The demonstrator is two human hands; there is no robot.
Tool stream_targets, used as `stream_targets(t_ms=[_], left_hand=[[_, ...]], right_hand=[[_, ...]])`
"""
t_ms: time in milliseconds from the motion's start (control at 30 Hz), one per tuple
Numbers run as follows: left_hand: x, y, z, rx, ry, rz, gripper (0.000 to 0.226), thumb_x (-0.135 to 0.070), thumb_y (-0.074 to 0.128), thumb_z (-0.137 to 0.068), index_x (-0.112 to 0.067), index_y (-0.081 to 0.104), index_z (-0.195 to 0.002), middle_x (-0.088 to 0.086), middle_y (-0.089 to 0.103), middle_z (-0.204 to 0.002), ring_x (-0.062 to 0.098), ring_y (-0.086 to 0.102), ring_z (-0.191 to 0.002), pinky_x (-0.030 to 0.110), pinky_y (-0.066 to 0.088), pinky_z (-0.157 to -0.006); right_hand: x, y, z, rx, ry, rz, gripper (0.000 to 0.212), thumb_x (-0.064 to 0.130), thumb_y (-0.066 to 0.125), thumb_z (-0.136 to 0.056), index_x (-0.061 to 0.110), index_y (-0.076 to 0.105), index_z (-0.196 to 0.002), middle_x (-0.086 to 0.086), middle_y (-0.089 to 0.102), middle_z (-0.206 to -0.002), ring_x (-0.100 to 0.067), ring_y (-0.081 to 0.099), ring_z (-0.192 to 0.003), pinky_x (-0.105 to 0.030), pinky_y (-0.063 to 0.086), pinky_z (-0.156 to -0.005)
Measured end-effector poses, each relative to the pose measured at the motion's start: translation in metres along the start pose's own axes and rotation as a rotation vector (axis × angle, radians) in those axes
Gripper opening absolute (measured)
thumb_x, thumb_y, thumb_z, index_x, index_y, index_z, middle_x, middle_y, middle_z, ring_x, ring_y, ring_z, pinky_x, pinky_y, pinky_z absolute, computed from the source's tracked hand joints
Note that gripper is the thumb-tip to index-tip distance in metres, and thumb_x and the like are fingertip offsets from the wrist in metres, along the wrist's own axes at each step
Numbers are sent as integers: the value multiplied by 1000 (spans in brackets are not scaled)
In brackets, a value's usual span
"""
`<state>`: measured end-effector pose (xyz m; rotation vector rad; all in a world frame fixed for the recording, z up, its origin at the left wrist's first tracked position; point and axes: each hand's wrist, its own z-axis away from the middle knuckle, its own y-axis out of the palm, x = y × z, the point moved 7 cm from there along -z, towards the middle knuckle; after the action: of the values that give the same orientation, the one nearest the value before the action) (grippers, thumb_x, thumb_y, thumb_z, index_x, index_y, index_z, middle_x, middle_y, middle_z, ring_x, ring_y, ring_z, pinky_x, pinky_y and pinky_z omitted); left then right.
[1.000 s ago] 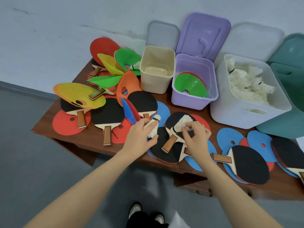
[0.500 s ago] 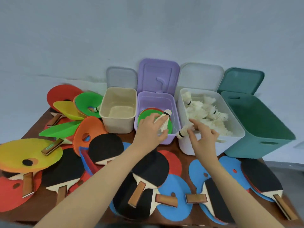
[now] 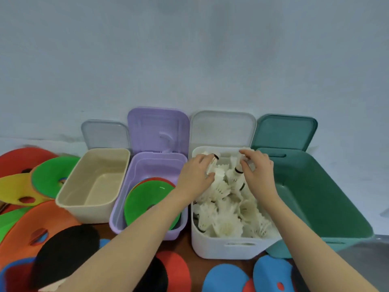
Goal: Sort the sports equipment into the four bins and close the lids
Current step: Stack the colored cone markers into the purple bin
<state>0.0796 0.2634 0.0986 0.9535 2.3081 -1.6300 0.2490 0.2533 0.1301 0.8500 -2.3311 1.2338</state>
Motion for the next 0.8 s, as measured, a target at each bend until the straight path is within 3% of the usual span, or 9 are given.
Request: stream_targets(t_ms=[233,367,433,533,667,800], left_hand=[[16,50,-65,49,-94,6,39,-14,62,-83,-4,51,-119,10,46,-120,26,46,-108,32,38,-90],[22,89,-78,244,-37,-147,38,-22,50,-91,-6,53,-124,9,49,-130,26,41,-122,34,30,-101],[28,96,-79,270,-33,-200,43,-27,41,-96,-9,45,-134,8,41,-143,23,34,-132,32,22,-108],[36,103,-72,344,-93,-222,53,-35,27,-100,-16,17,-148,2,14,-156,19,14,-142,38,6,-115],[38,107,-69,433,-144,-256,54,-39,19,-101,-23,3,-150,0,2,-158,21,8,-143,40,4,-116],[31,81,-71,387,-83,-309,55,-39,21,-100,-26,1,-149,3,5,-157,25,12,-142,41,10,-114]], right_hand=[[-65,37,-39,125,116,-5,25,7,54,-90,16,63,-112,4,61,-99,-20,49,-97,-38,35,-88],[-95,64,-23,302,139,177,29,11,50,-92,18,63,-117,-4,62,-111,-27,47,-108,-31,23,-82],[-105,71,-15,346,146,248,31,18,46,-96,19,60,-124,-8,54,-129,-31,39,-120,-35,24,-92],[-107,79,-7,482,122,274,47,39,25,-99,21,44,-138,-7,31,-151,-27,22,-140,-40,14,-112],[-97,83,5,668,89,310,48,41,15,-101,27,34,-143,4,22,-155,-13,18,-142,-35,5,-113],[-83,67,-1,561,62,390,46,41,21,-101,29,33,-143,6,30,-151,-17,23,-139,-33,9,-110]])
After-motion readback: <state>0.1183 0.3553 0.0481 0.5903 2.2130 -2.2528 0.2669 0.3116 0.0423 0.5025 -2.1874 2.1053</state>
